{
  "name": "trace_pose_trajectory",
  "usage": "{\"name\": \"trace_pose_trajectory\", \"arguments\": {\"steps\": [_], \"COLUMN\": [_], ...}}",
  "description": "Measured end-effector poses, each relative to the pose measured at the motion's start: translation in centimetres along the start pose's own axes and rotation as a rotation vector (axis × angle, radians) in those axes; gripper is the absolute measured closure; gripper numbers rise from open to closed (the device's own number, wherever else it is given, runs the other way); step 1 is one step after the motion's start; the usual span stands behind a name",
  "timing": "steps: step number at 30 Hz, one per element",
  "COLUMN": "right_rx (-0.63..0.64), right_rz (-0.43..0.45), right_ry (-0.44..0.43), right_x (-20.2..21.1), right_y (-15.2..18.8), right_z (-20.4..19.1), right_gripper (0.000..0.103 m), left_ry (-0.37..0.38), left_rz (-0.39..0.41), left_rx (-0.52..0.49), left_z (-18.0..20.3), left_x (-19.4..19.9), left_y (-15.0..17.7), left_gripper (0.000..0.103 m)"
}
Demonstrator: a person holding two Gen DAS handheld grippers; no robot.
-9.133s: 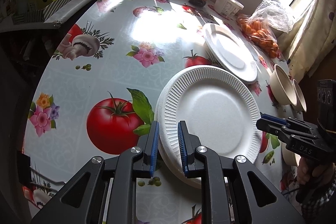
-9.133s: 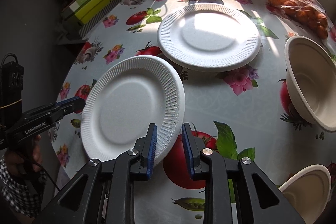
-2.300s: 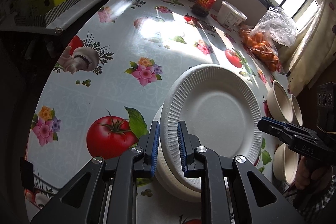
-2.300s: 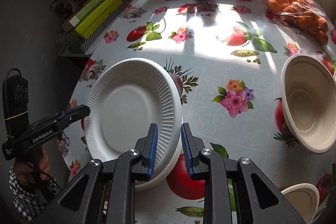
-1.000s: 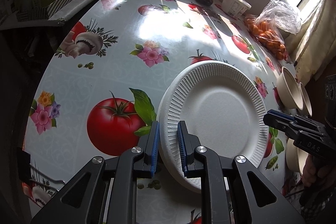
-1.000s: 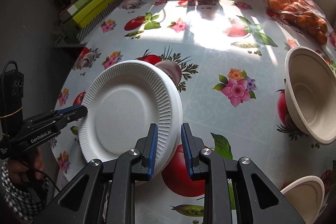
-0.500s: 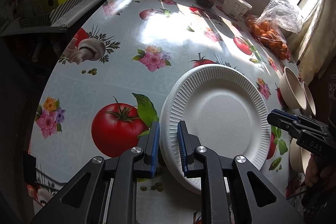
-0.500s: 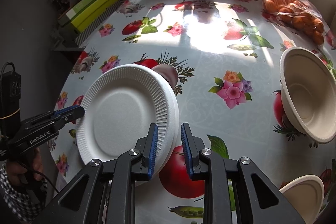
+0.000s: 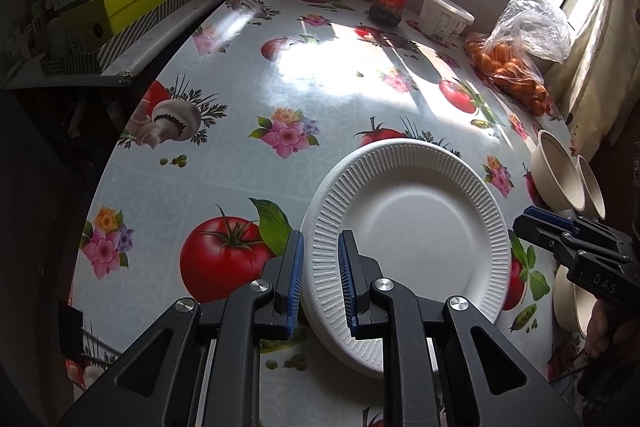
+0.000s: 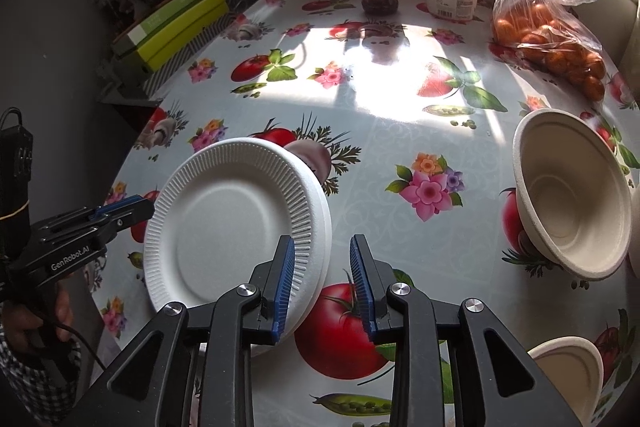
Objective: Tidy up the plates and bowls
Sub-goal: 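Open the left gripper and release the plate stack, then move the left gripper to the rim of a beige paper bowl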
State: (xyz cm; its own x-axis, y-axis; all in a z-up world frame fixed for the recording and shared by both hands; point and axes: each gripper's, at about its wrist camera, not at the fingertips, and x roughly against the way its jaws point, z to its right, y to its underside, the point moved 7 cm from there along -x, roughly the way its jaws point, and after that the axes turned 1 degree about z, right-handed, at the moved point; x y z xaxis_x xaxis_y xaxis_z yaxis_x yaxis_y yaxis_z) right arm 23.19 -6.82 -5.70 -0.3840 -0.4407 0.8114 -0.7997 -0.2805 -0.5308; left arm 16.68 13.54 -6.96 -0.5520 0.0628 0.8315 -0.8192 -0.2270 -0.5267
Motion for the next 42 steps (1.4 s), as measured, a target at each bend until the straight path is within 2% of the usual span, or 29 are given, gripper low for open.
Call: {"name": "trace_pose_trajectory", "arguments": {"steps": [12,14,16,17,19,42], "right_rx": [-0.021,-0.027,-0.033,-0.038,-0.046,-0.083], "right_rz": [0.047,0.068,0.086,0.091,0.099,0.238], "right_ry": [0.024,0.043,0.048,0.046,0.044,0.224], "right_x": [0.8,1.1,1.3,1.4,1.5,5.5], "right_y": [-0.2,-0.3,-0.4,-0.4,-0.4,-0.3], "right_z": [0.7,0.9,1.0,1.1,1.3,5.7], "right_gripper": [0.066,0.062,0.057,0.057,0.056,0.053], "left_ry": [-0.028,-0.025,-0.023,-0.023,-0.01,0.003], "left_rz": [0.065,0.066,0.069,0.071,0.074,0.177], "left_rx": [-0.03,-0.026,-0.027,-0.031,-0.041,-0.216], "left_z": [0.8,1.0,1.3,1.5,2.2,11.1], "left_x": [0.9,0.9,0.9,0.9,0.8,0.1], "left_y": [-1.0,-1.1,-1.3,-1.4,-1.5,-4.1], "left_gripper": [0.08,0.078,0.068,0.056,0.052,0.052]}}
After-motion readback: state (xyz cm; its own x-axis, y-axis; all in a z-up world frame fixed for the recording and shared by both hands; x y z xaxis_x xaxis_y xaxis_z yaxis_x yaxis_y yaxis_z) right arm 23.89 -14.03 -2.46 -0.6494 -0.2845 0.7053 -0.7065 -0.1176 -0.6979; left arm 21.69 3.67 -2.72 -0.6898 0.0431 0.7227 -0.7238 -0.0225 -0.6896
